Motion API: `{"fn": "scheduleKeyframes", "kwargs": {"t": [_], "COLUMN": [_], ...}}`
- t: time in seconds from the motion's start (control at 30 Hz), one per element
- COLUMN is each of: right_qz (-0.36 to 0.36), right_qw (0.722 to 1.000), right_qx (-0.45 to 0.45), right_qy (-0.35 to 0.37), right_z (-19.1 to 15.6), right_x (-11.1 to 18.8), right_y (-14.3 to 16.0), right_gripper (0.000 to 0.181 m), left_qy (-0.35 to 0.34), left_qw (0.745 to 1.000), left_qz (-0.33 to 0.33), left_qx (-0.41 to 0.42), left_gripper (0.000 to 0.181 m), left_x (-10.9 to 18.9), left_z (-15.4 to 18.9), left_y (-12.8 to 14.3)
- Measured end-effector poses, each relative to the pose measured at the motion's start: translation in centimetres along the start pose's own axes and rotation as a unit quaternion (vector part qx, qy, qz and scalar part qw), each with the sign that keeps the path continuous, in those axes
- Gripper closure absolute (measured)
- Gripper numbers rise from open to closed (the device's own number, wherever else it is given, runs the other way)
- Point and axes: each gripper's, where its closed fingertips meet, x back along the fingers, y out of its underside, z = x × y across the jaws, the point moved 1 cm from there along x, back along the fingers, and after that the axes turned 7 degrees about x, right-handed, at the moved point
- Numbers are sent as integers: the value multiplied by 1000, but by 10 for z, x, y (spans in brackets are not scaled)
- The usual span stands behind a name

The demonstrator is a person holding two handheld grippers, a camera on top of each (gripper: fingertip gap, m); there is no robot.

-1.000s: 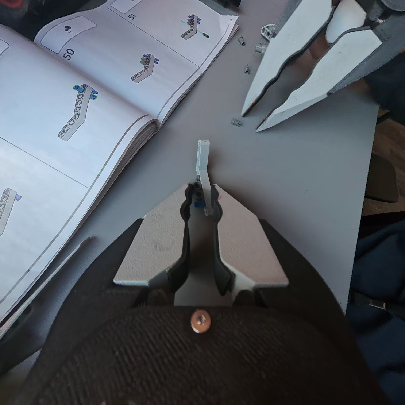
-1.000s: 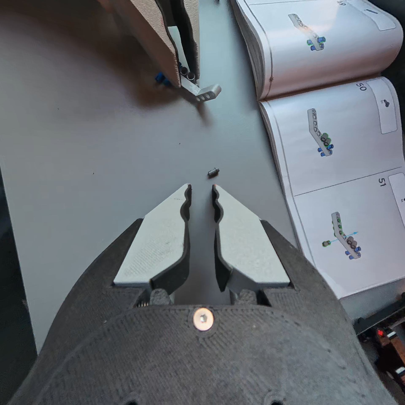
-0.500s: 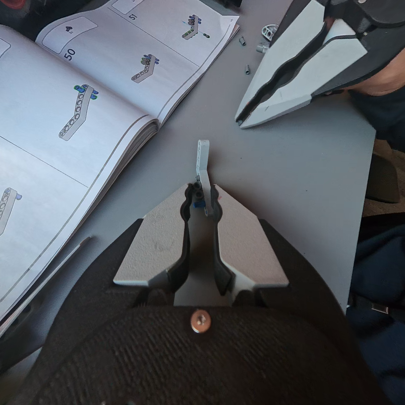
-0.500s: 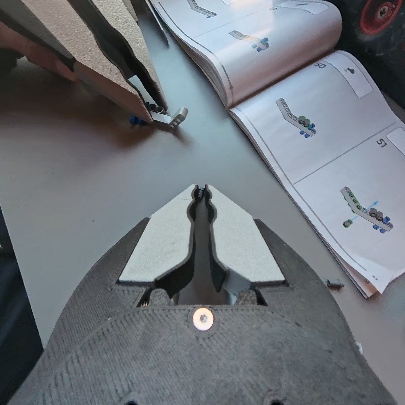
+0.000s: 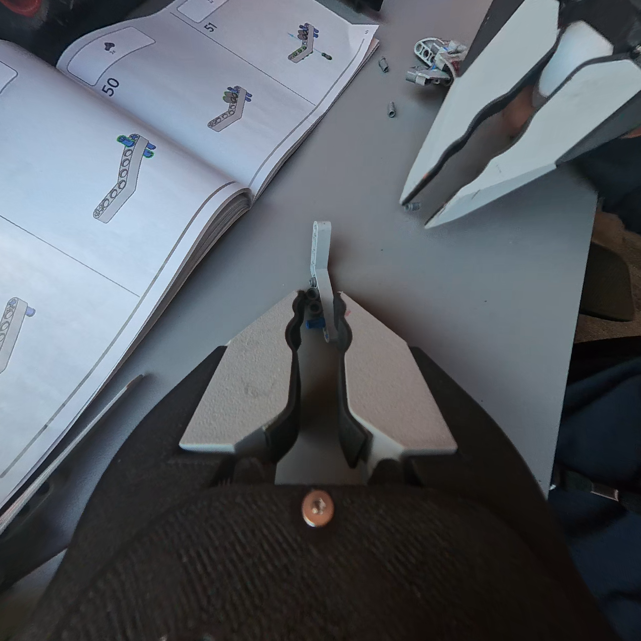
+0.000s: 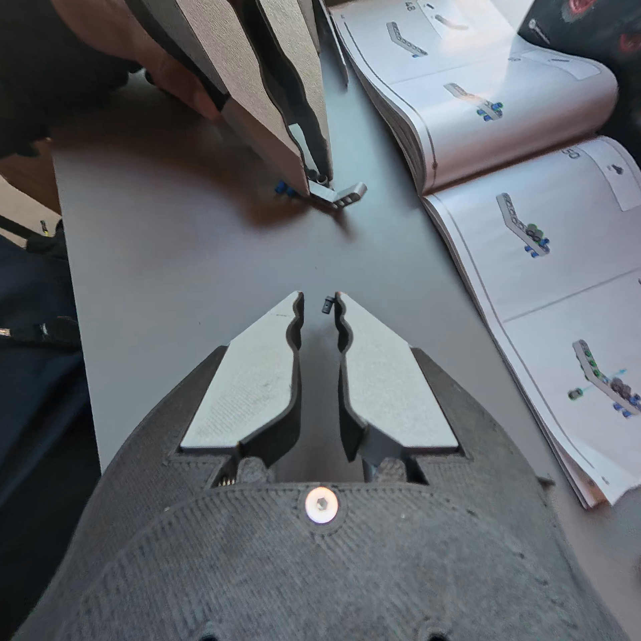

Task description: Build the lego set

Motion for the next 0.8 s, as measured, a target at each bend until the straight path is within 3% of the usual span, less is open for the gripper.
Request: {"fn": "scheduleKeyframes", "kwargs": {"t": [0.03,0.2,0.37,0.5,0.6,0.7,0.8], "right_qz": [-3,-4,32,3,35,-2,-4], "right_qw": [1000,1000,999,998,999,1000,999], "right_qx": [-2,-31,0,-18,2,13,31], "right_qy": [9,-1,-25,-64,-35,-4,11], "right_z": [3,5,-1,-6,-3,6,6], "right_x": [4,5,-6,-10,-4,-7,-7], "right_y": [4,14,-3,4,-5,7,11], "right_gripper": [167,166,164,161,161,166,160], "left_qy": [0,0,3,3,3,7,7], "left_qw": [1000,1000,1000,1000,1000,1000,1000], "left_qz": [0,0,0,0,0,-1,-1], "left_qx": [0,0,3,4,2,3,3], "left_gripper": [168,168,168,168,168,168,168], "left_x": [0,0,0,0,0,0,0], "left_z": [0,0,0,0,0,1,1], "left_y": [0,0,0,0,0,0,0]}}
